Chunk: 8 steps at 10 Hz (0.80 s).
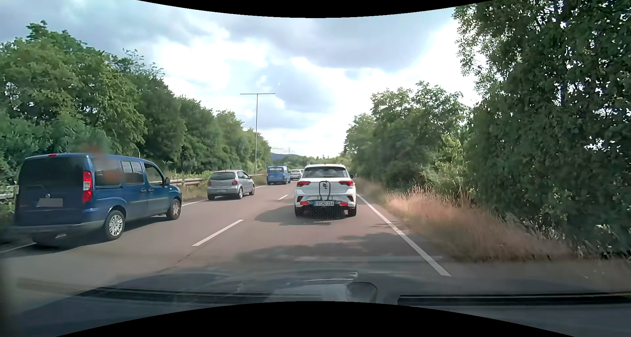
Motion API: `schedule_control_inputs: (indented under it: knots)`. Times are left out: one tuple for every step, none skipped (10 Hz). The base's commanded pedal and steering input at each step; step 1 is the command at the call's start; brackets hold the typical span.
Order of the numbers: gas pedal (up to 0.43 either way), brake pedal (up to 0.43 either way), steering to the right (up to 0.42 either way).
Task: Follow the waypoints while adhering to traffic rules and regulations
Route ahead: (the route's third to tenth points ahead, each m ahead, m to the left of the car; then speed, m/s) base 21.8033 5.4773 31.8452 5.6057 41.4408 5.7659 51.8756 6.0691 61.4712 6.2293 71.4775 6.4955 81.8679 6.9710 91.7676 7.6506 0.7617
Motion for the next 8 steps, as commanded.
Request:
schedule_control_inputs:
  knots:
    - [0.0,0.0,0.003]
    - [0.0,0.0,0.003]
    - [0.0,0.0,0.002]
    - [0.0,0.0,0.002]
    - [0.0,0.0,0.002]
    - [0.028,0.0,0.002]
    - [0.047,0.0,0.002]
    - [0.059,0.0,0.002]
